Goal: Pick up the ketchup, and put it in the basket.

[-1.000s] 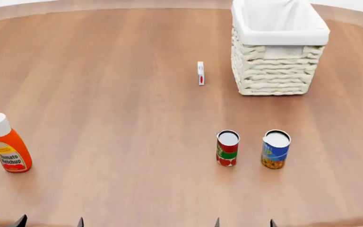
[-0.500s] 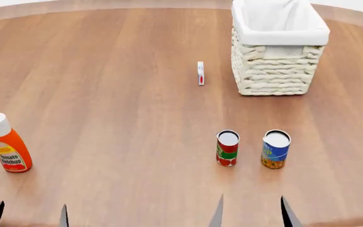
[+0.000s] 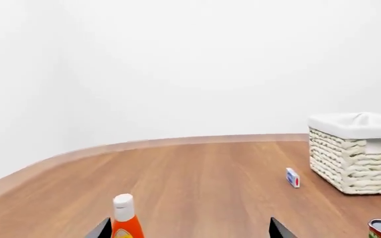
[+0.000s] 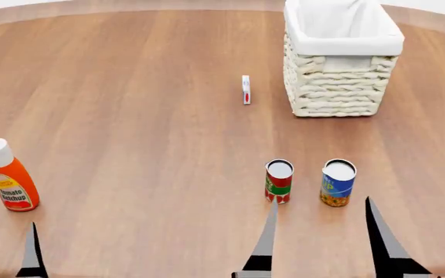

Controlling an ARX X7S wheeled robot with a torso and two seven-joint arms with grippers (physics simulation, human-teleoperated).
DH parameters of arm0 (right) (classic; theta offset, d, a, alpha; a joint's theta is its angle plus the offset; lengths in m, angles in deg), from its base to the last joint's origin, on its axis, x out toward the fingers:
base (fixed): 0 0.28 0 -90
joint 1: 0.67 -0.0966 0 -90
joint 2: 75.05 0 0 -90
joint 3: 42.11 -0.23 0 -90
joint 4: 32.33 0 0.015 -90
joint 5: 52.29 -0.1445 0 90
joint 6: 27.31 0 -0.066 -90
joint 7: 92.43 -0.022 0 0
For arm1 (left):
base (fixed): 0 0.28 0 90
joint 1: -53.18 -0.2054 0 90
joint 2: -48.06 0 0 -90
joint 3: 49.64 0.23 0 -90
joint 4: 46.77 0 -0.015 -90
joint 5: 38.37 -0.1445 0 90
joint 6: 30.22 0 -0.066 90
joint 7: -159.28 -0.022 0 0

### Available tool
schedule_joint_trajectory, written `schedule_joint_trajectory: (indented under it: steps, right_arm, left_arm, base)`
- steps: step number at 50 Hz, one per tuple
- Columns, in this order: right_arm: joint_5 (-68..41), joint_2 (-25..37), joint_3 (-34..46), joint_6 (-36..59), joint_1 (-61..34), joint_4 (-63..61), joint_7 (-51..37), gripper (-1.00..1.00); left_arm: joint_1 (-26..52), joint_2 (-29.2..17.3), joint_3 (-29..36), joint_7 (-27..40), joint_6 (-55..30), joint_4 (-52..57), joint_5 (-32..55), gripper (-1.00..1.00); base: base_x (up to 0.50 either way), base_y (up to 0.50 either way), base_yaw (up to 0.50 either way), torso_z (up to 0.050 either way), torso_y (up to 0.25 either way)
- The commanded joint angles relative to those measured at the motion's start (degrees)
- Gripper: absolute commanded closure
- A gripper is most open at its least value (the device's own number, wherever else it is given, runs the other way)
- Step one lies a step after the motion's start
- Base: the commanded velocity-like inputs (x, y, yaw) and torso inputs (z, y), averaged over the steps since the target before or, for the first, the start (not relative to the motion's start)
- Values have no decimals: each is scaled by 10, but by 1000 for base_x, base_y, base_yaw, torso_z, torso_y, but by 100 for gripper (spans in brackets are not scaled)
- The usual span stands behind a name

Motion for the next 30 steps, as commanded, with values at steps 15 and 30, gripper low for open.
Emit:
schedule_joint_trajectory:
  steps: [15,30]
  right_arm:
    - [-6,5,-10,8,-6,-21,-5,-100]
    - [-11,12,-2,7,-9,-16,-13,-100]
  left_arm:
    - [-5,-3,-19,-9,32,19,27,-100]
    - [-5,-10,-12,-2,33,18,34,-100]
  base:
    - [368,0,0,0,0]
    - [500,0,0,0,0]
